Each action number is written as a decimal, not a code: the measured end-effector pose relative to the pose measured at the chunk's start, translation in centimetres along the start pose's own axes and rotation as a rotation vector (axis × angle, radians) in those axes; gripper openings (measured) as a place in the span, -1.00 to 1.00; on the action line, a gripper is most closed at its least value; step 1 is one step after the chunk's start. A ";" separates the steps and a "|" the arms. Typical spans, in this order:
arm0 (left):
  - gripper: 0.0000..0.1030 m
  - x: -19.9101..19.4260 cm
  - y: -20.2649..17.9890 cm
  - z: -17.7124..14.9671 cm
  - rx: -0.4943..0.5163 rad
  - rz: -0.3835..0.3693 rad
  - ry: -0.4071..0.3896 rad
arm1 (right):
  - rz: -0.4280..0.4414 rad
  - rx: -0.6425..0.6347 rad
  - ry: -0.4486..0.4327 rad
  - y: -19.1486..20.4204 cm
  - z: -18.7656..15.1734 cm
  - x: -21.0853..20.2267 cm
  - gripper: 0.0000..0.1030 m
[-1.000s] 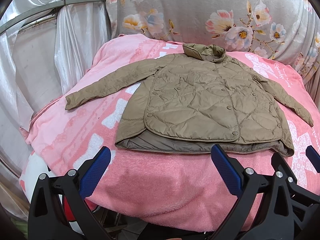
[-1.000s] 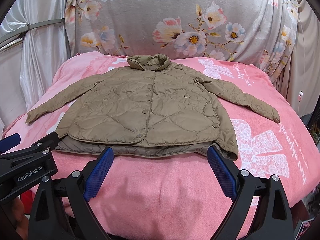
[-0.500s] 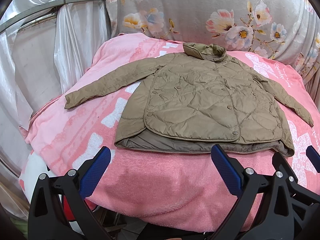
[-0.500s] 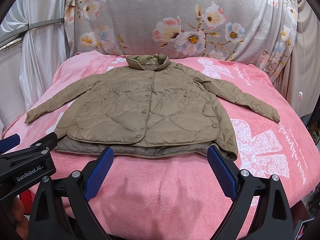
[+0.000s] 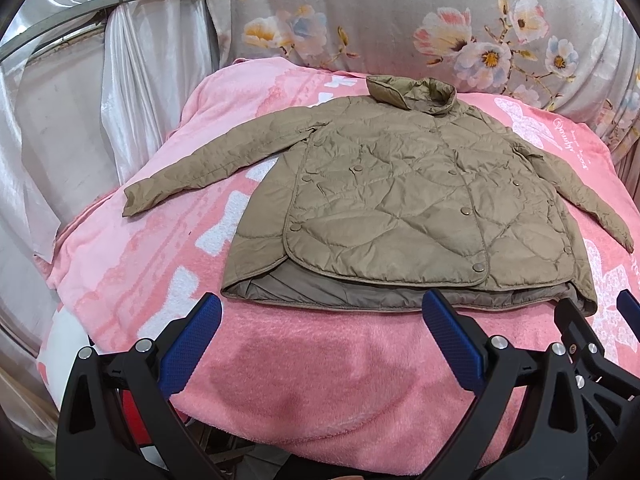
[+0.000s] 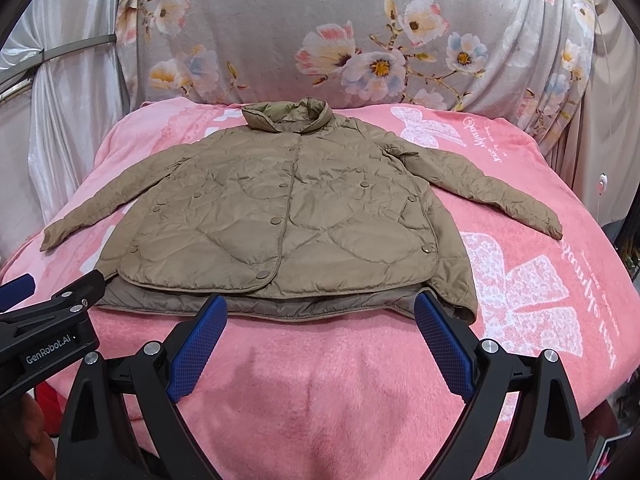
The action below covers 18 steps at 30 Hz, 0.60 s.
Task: Fold large clothes
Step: 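Reach the right tool to the jacket sleeve cuff and grasp it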
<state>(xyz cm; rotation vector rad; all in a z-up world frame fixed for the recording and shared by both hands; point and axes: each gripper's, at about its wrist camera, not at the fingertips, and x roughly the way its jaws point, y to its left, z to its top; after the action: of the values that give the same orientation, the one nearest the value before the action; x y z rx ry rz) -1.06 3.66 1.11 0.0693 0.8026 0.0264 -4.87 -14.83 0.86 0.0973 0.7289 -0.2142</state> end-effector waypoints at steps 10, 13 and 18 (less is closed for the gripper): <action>0.90 1.9 -0.1 1.2 -0.002 0.017 0.013 | -0.027 0.042 0.023 -2.6 1.0 2.5 0.80; 0.90 2.9 -0.2 1.7 -0.003 0.017 0.015 | -0.038 0.075 0.036 -4.5 1.7 3.8 0.80; 0.90 5.5 -0.4 3.1 -0.012 0.017 0.034 | -0.079 0.160 0.043 -9.1 3.2 6.7 0.80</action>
<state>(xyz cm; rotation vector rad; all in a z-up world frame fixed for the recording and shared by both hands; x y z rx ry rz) 5.03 3.38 -0.71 0.0645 0.8356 0.0480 -0.02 -25.26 -1.38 0.2262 0.7582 -0.3467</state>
